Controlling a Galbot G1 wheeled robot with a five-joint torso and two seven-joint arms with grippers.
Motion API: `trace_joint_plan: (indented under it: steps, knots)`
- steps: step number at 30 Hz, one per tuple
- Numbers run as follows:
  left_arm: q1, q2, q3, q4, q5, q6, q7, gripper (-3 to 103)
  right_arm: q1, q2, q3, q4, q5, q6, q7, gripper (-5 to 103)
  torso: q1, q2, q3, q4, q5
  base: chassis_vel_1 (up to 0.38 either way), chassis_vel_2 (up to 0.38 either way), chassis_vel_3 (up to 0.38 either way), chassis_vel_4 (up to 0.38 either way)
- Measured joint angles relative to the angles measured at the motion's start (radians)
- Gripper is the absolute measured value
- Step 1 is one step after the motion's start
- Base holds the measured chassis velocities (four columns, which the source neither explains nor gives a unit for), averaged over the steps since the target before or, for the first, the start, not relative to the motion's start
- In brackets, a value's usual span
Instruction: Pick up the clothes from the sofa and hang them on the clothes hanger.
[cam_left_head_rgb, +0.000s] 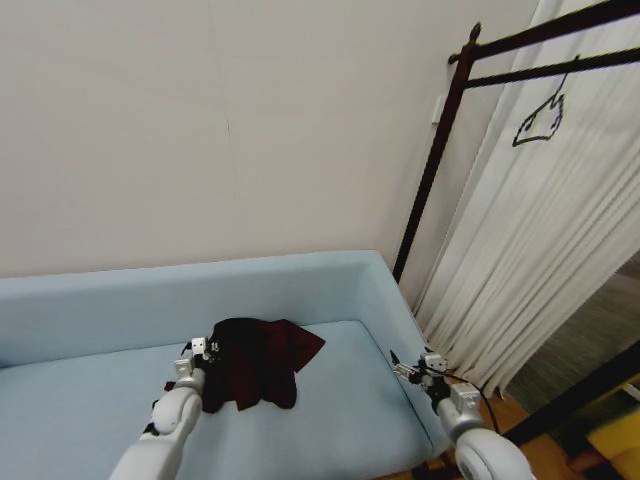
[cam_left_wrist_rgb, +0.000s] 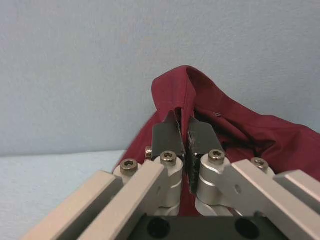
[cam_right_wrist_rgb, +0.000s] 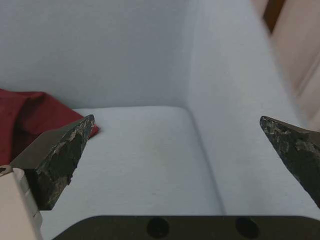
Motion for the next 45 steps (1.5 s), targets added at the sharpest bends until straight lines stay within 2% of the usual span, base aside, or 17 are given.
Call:
trace_joint_plan:
  steps: [4, 5, 7, 9, 10, 14, 15, 20, 21, 25, 26, 31, 34, 37, 41, 42, 45]
  knots:
    - [0.029, 0.051, -0.004, -0.063, -0.014, 0.019, 0.004, 2, 0.219, -0.036, -0.19, -0.129, 0.099, -0.028, 0.043, 100, 0.0, 0.0, 0.0, 0.0001, 0.0001, 0.0, 0.0, 0.0, 0.0]
    - [0.029, 0.051, -0.004, -0.063, -0.014, 0.019, 0.004, 2, 0.219, -0.036, -0.19, -0.129, 0.099, -0.028, 0.043, 100, 0.0, 0.0, 0.0, 0.0001, 0.0001, 0.0, 0.0, 0.0, 0.0]
    - [0.036, 0.08, -0.008, -0.092, -0.022, 0.018, 0.017, 2, 0.355, -0.033, -0.299, -0.222, 0.137, -0.04, 0.05, 100, 0.0, 0.0, 0.0, 0.0005, -0.0007, 0.0, 0.0, 0.0, 0.0]
    - [0.039, 0.108, -0.013, -0.114, -0.029, -0.002, 0.051, 2, 0.433, -0.017, -0.377, -0.285, 0.153, -0.046, 0.052, 100, 0.0, 0.0, 0.0, 0.0004, 0.0002, 0.0, 0.0, 0.0, 0.0]
    - [0.039, 0.108, -0.013, -0.114, -0.029, -0.002, 0.051, 2, 0.433, -0.017, -0.377, -0.285, 0.153, -0.046, 0.052, 100, 0.0, 0.0, 0.0, 0.0004, 0.0002, 0.0, 0.0, 0.0, 0.0]
    - [0.038, 0.18, -0.026, -0.156, -0.029, -0.049, 0.14, 2, 0.49, 0.0, -0.456, -0.325, 0.142, -0.044, 0.009, 100, 0.0, 0.0, 0.0, -0.0001, 0.0, 0.0, 0.0, 0.0, 0.0]
    - [0.038, 0.18, -0.026, -0.156, -0.029, -0.049, 0.14, 2, 0.49, 0.0, -0.456, -0.325, 0.142, -0.044, 0.009, 100, 0.0, 0.0, 0.0, -0.0001, 0.0, 0.0, 0.0, 0.0, 0.0]
    - [-0.037, 0.266, -0.029, -0.134, -0.028, -0.128, 0.315, 2, 0.487, -0.017, -0.47, -0.283, 0.133, -0.042, -0.063, 100, 0.0, 0.0, 0.0, -0.0003, -0.0003, 0.0, 0.0, 0.0, 0.0]
    - [-0.037, 0.266, -0.029, -0.134, -0.028, -0.128, 0.315, 2, 0.487, -0.017, -0.47, -0.283, 0.133, -0.042, -0.063, 100, 0.0, 0.0, 0.0, -0.0003, -0.0003, 0.0, 0.0, 0.0, 0.0]
    - [-0.148, 0.325, -0.017, -0.1, -0.072, -0.16, 0.475, 2, 0.503, -0.035, -0.49, -0.244, 0.142, -0.041, -0.085, 100, 0.0, 0.0, 0.0, -0.0002, -0.0001, 0.0, 0.0, 0.0, 0.0]
    - [-0.148, 0.325, -0.017, -0.1, -0.072, -0.16, 0.475, 2, 0.503, -0.035, -0.49, -0.244, 0.142, -0.041, -0.085, 100, 0.0, 0.0, 0.0, -0.0002, -0.0001, 0.0, 0.0, 0.0, 0.0]
    - [-0.228, 0.409, 0.0, -0.118, -0.146, -0.166, 0.604, 2, 0.525, -0.055, -0.521, -0.201, 0.171, -0.042, -0.128, 100, 0.0, 0.0, 0.0, -0.0001, -0.0002, 0.0, 0.0, 0.0, 0.0]
    - [-0.254, 0.437, 0.0, -0.133, -0.169, -0.166, 0.623, 2, 0.534, -0.06, -0.534, -0.192, 0.181, -0.037, -0.152, 100, 0.0, 0.0, 0.0, 0.0, 0.0003, 0.0, 0.0, 0.0, 0.0]
    - [-0.274, 0.451, -0.001, -0.149, -0.193, -0.156, 0.617, 2, 0.543, -0.062, -0.541, -0.188, 0.192, -0.03, -0.176, 100, 0.0, 0.0, 0.0, -0.0001, -0.0002, 0.0, 0.0, 0.0, 0.0]
    - [-0.317, 0.464, -0.004, -0.182, -0.248, -0.124, 0.546, 2, 0.578, -0.052, -0.573, -0.186, 0.232, -0.014, -0.203, 100, 0.0, 0.0, 0.0, -0.0002, -0.0001, 0.0, 0.0, 0.0, 0.0]
    - [-0.317, 0.464, -0.004, -0.182, -0.248, -0.124, 0.546, 2, 0.578, -0.052, -0.573, -0.186, 0.232, -0.014, -0.203, 100, 0.0, 0.0, 0.0, -0.0002, -0.0001, 0.0, 0.0, 0.0, 0.0]
    - [-0.347, 0.469, 0.0, -0.206, -0.271, -0.106, 0.49, 2, 0.621, -0.035, -0.636, -0.18, 0.301, -0.009, -0.198, 100, 0.0, 0.0, 0.0, -0.0001, -0.0001, 0.0, 0.0, 0.0, 0.0]
